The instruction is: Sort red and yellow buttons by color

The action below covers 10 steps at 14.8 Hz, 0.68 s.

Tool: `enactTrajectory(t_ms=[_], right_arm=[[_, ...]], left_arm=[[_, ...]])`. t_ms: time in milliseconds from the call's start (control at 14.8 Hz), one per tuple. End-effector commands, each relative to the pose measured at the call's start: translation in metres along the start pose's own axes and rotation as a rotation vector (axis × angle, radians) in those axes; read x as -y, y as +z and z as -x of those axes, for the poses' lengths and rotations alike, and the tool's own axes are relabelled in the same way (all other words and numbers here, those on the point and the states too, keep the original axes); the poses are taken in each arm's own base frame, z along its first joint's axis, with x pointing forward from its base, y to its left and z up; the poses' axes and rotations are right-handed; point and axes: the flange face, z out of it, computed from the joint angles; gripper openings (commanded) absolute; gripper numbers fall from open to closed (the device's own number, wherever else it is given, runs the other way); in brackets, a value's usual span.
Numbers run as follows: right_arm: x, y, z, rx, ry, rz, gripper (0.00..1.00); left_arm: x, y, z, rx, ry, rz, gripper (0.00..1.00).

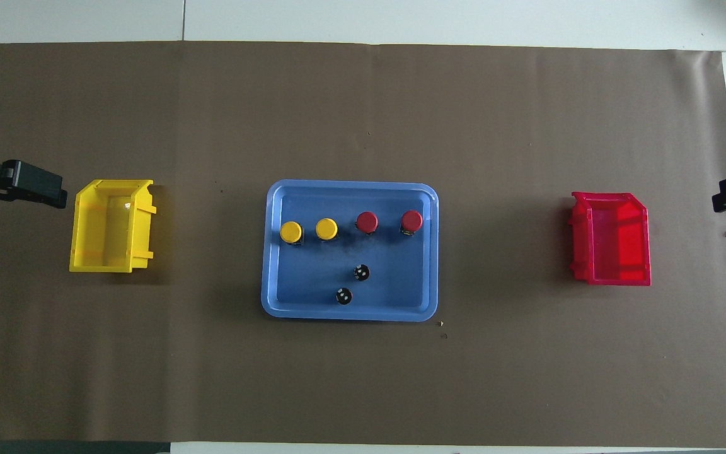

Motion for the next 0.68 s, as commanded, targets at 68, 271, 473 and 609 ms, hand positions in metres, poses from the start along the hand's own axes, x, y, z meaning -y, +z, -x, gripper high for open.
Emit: enactTrajectory(t_ms=[68,271,473,609], right_arm=[[-0.003,0.001,-0.001,-0.009,-0.019,0.005,1.00],[0.000,0.003,0.001,0.003,-0.018,0.004,1.00],[0.006,0.006,-0.001,-0.004,-0.039,-0.001,1.00],[0.027,0.001,-0.003,-0.004,-0.077,0.008,1.00]], left_arm=[[0.004,-0.001,0.010,0.007,-0.001,0.016,1.00],[0.004,0.000,0.010,0.010,-0.001,0.016,1.00],[0.004,0.000,0.010,0.008,-0.001,0.016,1.00],[0.004,0.000,0.010,0.010,-0.001,0.016,1.00]])
